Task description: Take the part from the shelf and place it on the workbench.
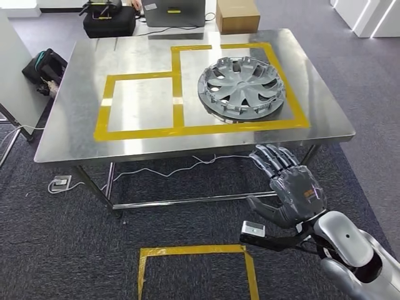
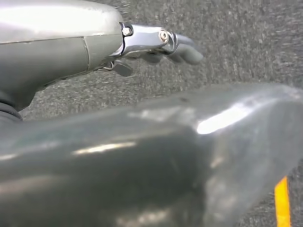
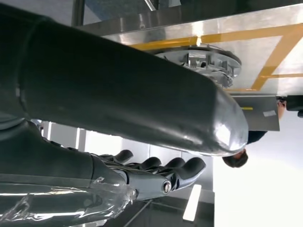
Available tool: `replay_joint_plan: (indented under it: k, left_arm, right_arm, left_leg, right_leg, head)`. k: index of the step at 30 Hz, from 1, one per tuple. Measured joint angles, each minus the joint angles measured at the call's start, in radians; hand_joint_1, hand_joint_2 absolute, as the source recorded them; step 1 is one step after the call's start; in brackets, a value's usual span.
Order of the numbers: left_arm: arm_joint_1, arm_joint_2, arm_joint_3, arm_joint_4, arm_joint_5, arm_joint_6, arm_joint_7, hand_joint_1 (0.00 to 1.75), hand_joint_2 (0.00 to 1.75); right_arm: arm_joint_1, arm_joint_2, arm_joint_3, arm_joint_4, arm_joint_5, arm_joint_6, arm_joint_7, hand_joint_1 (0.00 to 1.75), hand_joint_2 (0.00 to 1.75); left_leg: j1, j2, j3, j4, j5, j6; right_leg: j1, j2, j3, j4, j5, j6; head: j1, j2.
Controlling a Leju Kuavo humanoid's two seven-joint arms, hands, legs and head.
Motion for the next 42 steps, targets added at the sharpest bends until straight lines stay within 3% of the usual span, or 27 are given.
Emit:
replay_joint_plan:
  k: [1, 2, 5, 6, 7, 8, 10, 12, 13, 14, 16, 17, 20, 21, 22, 24, 26, 28, 29, 31, 33, 36, 37, 38, 40, 42]
  left_arm:
    - [0.001, -0.001, 0.002, -0.001, -0.004, -0.001, 0.0, 0.0, 0.0]
    - [0.002, -0.001, 0.004, -0.002, -0.007, -0.003, 0.0, 0.0, 0.0]
    - [0.002, -0.003, 0.006, -0.005, -0.01, -0.006, 0.0, 0.0, 0.0]
    - [0.001, -0.004, 0.007, -0.005, -0.01, -0.006, 0.0, 0.0, 0.0]
    - [0.001, -0.005, 0.008, -0.005, -0.011, -0.006, 0.0, 0.0, 0.0]
    - [0.001, -0.006, 0.01, -0.005, -0.012, -0.006, 0.0, 0.0, 0.0]
    - [0.001, -0.007, 0.013, -0.005, -0.016, -0.006, 0.0, 0.0, 0.0]
    - [0.001, -0.008, 0.016, -0.006, -0.019, -0.006, 0.0, 0.0, 0.0]
    - [0.001, -0.008, 0.018, -0.007, -0.021, -0.006, -0.001, 0.0, 0.0]
    - [0.001, -0.009, 0.02, -0.007, -0.022, -0.006, -0.001, 0.0, 0.0]
    - [0.003, -0.009, 0.025, -0.008, -0.025, -0.006, -0.001, 0.0, 0.0]
    - [0.004, -0.01, 0.027, -0.008, -0.026, -0.006, -0.001, 0.0, 0.0]
    - [0.005, -0.012, 0.03, -0.008, -0.027, -0.006, -0.002, 0.0, 0.0]
    - [0.003, -0.013, 0.03, -0.008, -0.028, -0.007, -0.002, 0.0, 0.0]
    - [0.002, -0.013, 0.031, -0.008, -0.029, -0.007, -0.002, 0.0, 0.0]
    - [0.0, -0.013, 0.033, -0.008, -0.036, -0.008, -0.004, 0.0, 0.0]
    - [-0.003, -0.014, 0.039, -0.008, -0.051, -0.011, -0.011, 0.0, 0.0]
    - [-0.009, -0.017, 0.048, -0.01, -0.065, -0.014, -0.018, 0.0, 0.0]
    - [-0.011, -0.019, 0.052, -0.01, -0.07, -0.015, -0.02, 0.0, 0.0]
    - [-0.012, -0.023, 0.06, -0.01, -0.075, -0.016, -0.022, 0.0, 0.0]
    - [-0.011, -0.024, 0.068, -0.01, -0.076, -0.018, -0.022, 0.0, 0.0]
    - [-0.011, -0.026, 0.073, -0.011, -0.076, -0.018, -0.023, 0.0, 0.0]
    - [-0.011, -0.027, 0.074, -0.011, -0.076, -0.018, -0.023, 0.0, 0.0]
    - [-0.011, -0.027, 0.075, -0.011, -0.077, -0.018, -0.023, 0.0, 0.0]
    - [-0.011, -0.028, 0.077, -0.011, -0.08, -0.019, -0.024, 0.0, 0.0]
    - [-0.012, -0.03, 0.08, -0.011, -0.084, -0.021, -0.026, 0.0, 0.0]
  right_arm:
    - [0.002, 0.0, 0.0, 0.0, 0.0, 0.001, 0.0, 0.0, 0.0]
    - [0.005, 0.0, 0.0, 0.0, 0.0, 0.002, 0.0, 0.0, 0.0]
    - [0.01, -0.001, 0.0, 0.0, -0.001, 0.003, 0.0, 0.0, 0.0]
    - [0.011, -0.001, 0.0, 0.0, -0.001, 0.003, 0.0, 0.0, 0.0]
    - [0.013, -0.001, 0.0, 0.0, -0.001, 0.003, 0.0, 0.0, 0.0]
    - [0.014, -0.001, 0.0, 0.0, -0.001, 0.003, 0.0, 0.0, 0.0]
    - [0.013, -0.001, 0.0, 0.0, -0.001, 0.003, 0.0, 0.0, 0.0]
    - [0.013, -0.001, -0.001, -0.003, -0.001, 0.003, 0.0, 0.0, 0.0]
    - [0.013, -0.001, -0.002, -0.004, -0.001, 0.003, 0.0, 0.0, 0.0]
    - [0.014, -0.001, -0.003, -0.006, -0.001, 0.003, 0.0, 0.0, 0.0]
    - [0.015, -0.001, -0.004, -0.006, -0.001, 0.003, 0.0, 0.0, 0.0]
    - [0.016, -0.001, -0.004, -0.006, -0.001, 0.003, 0.0, 0.0, 0.0]
    - [0.017, -0.001, -0.005, -0.006, -0.002, 0.003, 0.001, 0.0, 0.0]
    - [0.018, -0.001, -0.005, -0.006, -0.002, 0.003, 0.001, 0.0, 0.0]
    - [0.019, -0.001, -0.005, -0.006, -0.002, 0.003, 0.001, 0.0, 0.0]
    - [0.023, -0.001, -0.005, -0.006, -0.003, 0.003, 0.001, 0.0, 0.0]
    - [0.026, -0.001, -0.007, -0.007, -0.004, 0.004, 0.001, 0.0, 0.0]
    - [0.028, -0.001, -0.01, -0.01, -0.006, 0.004, 0.001, 0.0, 0.0]
    - [0.029, -0.001, -0.011, -0.011, -0.006, 0.005, 0.001, 0.0, 0.0]
    - [0.031, -0.001, -0.011, -0.011, -0.007, 0.005, 0.001, 0.0, 0.0]
    - [0.033, -0.001, -0.011, -0.011, -0.007, 0.006, 0.0, 0.0, 0.0]
    - [0.038, -0.001, -0.011, -0.011, -0.007, 0.006, 0.0, 0.0, 0.0]
    - [0.04, -0.001, -0.011, -0.011, -0.008, 0.006, 0.0, 0.0, 0.0]
    - [0.041, -0.001, -0.011, -0.011, -0.008, 0.006, 0.0, 0.0, 0.0]
    - [0.042, -0.001, -0.011, -0.011, -0.008, 0.006, 0.0, 0.0, 0.0]
    - [0.041, -0.001, -0.012, -0.011, -0.008, 0.006, 0.0, 0.0, 0.0]
  left_leg:
    - [0.001, 0.002, -0.01, 0.001, 0.009, 0.008]
    - [0.002, 0.004, -0.023, 0.001, 0.02, 0.016]
    - [0.002, 0.006, -0.07, 0.002, 0.061, 0.027]
    - [0.001, 0.006, -0.088, 0.003, 0.076, 0.027]
    - [0.0, 0.006, -0.106, 0.003, 0.09, 0.026]
    - [-0.001, 0.006, -0.124, 0.005, 0.103, 0.025]
    - [-0.002, 0.006, -0.155, 0.008, 0.129, 0.02]
    - [-0.005, 0.004, -0.172, 0.012, 0.152, 0.012]
    - [-0.005, 0.004, -0.176, 0.012, 0.163, 0.007]
    - [-0.005, 0.004, -0.179, 0.011, 0.174, 0.002]
    - [-0.002, 0.003, -0.189, 0.015, 0.172, -0.01]
    - [0.0, 0.003, -0.197, 0.034, 0.141, -0.017]
    - [0.003, 0.003, -0.238, 0.195, -0.02, -0.031]
    - [0.004, 0.003, -0.246, 0.256, -0.047, -0.034]
    - [0.004, 0.003, -0.243, 0.296, -0.046, -0.035]
    - [0.004, 0.003, -0.197, 0.286, 0.009, -0.034]
    - [0.004, 0.003, -0.093, 0.164, 0.034, -0.029]
    - [0.003, 0.002, -0.007, 0.041, 0.003, -0.016]
    - [0.001, 0.002, 0.009, 0.011, -0.008, -0.009]
    - [0.001, 0.004, 0.0, 0.007, -0.004, 0.008]
    - [0.003, 0.006, -0.014, 0.006, 0.013, 0.023]
    - [0.001, 0.008, -0.043, 0.007, 0.037, 0.031]
    - [0.0, 0.008, -0.052, 0.007, 0.044, 0.031]
    - [0.0, 0.008, -0.059, 0.008, 0.051, 0.03]
    - [0.0, 0.007, -0.067, 0.008, 0.06, 0.026]
    - [-0.004, 0.006, -0.073, 0.011, 0.066, 0.019]
  right_leg:
    - [-0.001, 0.001, -0.007, 0.007, -0.012, 0.005]
    - [-0.002, 0.002, -0.019, 0.033, -0.046, 0.01]
    - [-0.002, 0.003, -0.067, 0.22, -0.198, 0.019]
    - [-0.002, 0.003, -0.073, 0.279, -0.216, 0.02]
    - [-0.002, 0.003, -0.065, 0.31, -0.209, 0.019]
    - [-0.002, 0.003, -0.04, 0.306, -0.182, 0.017]
    - [-0.001, 0.004, 0.063, 0.193, -0.136, 0.011]
    - [0.001, 0.004, 0.18, 0.03, -0.155, 0.005]
    - [0.003, 0.005, 0.21, -0.021, -0.172, 0.003]
    - [0.006, 0.005, 0.217, -0.043, -0.177, -0.001]
    - [0.005, 0.004, 0.194, -0.039, -0.161, -0.016]
    - [0.004, 0.002, 0.181, -0.037, -0.149, -0.025]
    - [0.002, 0.0, 0.137, -0.035, -0.108, -0.039]
    - [0.002, 0.0, 0.12, -0.033, -0.093, -0.039]
    - [0.002, 0.0, 0.101, -0.03, -0.08, -0.038]
    - [0.002, 0.001, 0.06, -0.023, -0.057, -0.032]
    - [0.003, 0.001, 0.03, -0.011, -0.039, -0.024]
    - [0.006, 0.0, 0.011, 0.001, -0.023, -0.015]
    - [0.007, 0.0, 0.006, 0.003, -0.016, -0.01]
    - [0.004, 0.0, -0.004, 0.006, -0.008, 0.001]
    - [0.001, 0.002, -0.035, 0.066, -0.053, 0.012]
    - [0.001, 0.003, -0.108, 0.268, -0.166, 0.021]
    - [0.001, 0.003, -0.11, 0.301, -0.181, 0.022]
    - [0.001, 0.003, -0.091, 0.292, -0.177, 0.021]
    - [0.001, 0.003, 0.009, 0.162, -0.133, 0.016]
    - [0.003, 0.003, 0.099, 0.025, -0.107, 0.007]
  head:
    - [0.0, 0.0]
    - [0.002, 0.0]
    - [0.007, 0.0]
    - [0.007, 0.0]
    - [0.007, 0.0]
    - [0.007, 0.0]
    - [0.007, 0.0]
    - [0.006, 0.0]
    - [0.008, 0.0]
    - [0.009, 0.0]
    - [0.011, 0.0]
    - [0.009, 0.0]
    - [0.002, 0.0]
    - [0.002, 0.0]
    - [0.002, 0.0]
    - [0.002, 0.0]
    - [0.002, 0.0]
    - [0.003, 0.0]
    - [0.004, 0.0]
    - [0.004, 0.0]
    - [0.005, 0.0]
    - [0.006, 0.0]
    - [0.006, 0.0]
    - [0.006, 0.0]
    - [0.006, 0.0]
    - [0.006, 0.0]
